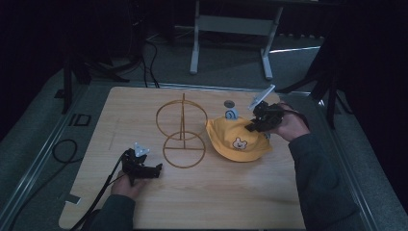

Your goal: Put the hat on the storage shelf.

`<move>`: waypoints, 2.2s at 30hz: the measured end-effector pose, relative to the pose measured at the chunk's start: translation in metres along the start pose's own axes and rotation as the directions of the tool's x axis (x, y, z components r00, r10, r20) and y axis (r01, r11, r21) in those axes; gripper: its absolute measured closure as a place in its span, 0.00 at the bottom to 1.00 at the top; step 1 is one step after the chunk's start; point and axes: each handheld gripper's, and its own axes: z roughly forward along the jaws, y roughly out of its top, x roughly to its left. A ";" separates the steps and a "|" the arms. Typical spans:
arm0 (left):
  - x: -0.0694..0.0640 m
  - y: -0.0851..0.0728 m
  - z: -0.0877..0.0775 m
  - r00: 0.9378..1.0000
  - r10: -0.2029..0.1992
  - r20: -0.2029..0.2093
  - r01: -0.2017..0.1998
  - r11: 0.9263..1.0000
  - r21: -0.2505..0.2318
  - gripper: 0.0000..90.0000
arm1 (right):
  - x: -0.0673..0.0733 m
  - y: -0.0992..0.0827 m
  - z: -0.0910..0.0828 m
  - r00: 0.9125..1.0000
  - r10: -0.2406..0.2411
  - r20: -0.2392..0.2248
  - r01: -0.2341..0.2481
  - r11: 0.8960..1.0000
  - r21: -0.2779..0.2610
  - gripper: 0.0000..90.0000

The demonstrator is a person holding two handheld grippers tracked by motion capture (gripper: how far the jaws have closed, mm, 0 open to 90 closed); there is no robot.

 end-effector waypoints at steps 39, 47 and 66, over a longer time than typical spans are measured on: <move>0.000 0.000 0.000 1.000 -0.003 0.001 0.003 1.000 0.000 0.02 | -0.007 -0.012 -0.064 0.993 0.120 0.015 -0.110 0.944 -0.312 0.89; 0.000 0.000 0.000 1.000 0.000 0.001 0.000 1.000 0.003 0.02 | -0.003 -0.006 -0.069 0.993 0.116 -0.008 -0.111 0.924 -0.366 0.89; 0.000 0.000 0.000 1.000 0.001 0.001 -0.001 1.000 0.004 0.02 | 0.003 0.008 -0.092 0.997 0.071 -0.017 -0.071 0.890 -0.451 0.90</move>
